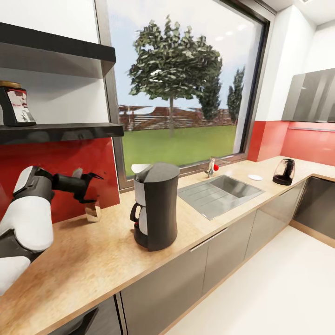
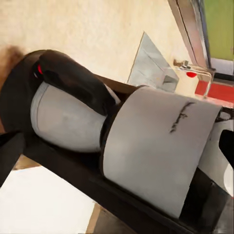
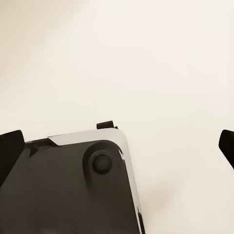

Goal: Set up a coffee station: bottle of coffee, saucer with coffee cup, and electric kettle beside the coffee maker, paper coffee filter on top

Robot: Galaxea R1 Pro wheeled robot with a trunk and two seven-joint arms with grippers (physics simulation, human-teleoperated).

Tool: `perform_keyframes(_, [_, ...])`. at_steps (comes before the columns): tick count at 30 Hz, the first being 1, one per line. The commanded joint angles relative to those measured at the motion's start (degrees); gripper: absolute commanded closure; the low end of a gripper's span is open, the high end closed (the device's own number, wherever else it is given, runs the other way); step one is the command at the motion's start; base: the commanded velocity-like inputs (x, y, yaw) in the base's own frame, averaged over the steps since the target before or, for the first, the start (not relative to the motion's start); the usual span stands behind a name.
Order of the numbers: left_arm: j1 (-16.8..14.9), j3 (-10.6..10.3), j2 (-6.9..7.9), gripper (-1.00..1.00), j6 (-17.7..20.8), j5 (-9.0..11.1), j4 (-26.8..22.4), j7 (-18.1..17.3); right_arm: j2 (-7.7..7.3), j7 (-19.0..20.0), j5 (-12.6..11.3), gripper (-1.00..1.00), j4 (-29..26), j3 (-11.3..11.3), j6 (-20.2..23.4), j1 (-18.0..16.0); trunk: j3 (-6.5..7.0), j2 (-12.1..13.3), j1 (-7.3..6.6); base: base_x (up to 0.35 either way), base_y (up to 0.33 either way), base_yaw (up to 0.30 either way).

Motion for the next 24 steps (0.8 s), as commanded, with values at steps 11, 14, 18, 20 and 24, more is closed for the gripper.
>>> perform_keyframes(11, [25.2,-26.8,6.82,-1.00,-1.0,-2.2,-16.6,-30.6,0.01,0.1,-0.7,-1.00,0.0,-0.2,-0.3,0.0,-0.01,0.0,0.03,0.000,0.000,0.000])
perform_keyframes(14, [29.8,-27.3,7.24,-1.00,-1.4,-7.4,-23.5,-34.4,0.01,0.1,-0.7,-1.00,0.0,-0.2,-0.3,0.0,-0.01,0.0,0.03,0.000,0.000,0.000])
perform_keyframes(18, [38.5,-27.4,7.47,-1.00,-9.8,-31.7,-30.4,-59.2,0.09,0.1,-0.7,-1.00,0.0,-0.2,-0.4,0.0,-0.01,0.0,0.03,0.000,0.000,0.000])
perform_keyframes(20, [43.7,-27.4,7.42,-1.00,-26.0,-46.3,-30.4,-73.8,0.09,0.1,-0.6,-1.00,0.0,-0.2,-0.4,0.0,-0.01,0.0,0.03,0.000,0.000,0.000])
perform_keyframes(24, [48.1,-27.3,7.25,-1.00,-38.4,-55.2,-30.3,-80.1,0.09,0.1,-0.7,-1.00,0.0,-0.3,-0.3,0.0,-0.01,0.0,0.03,0.000,0.000,0.000])
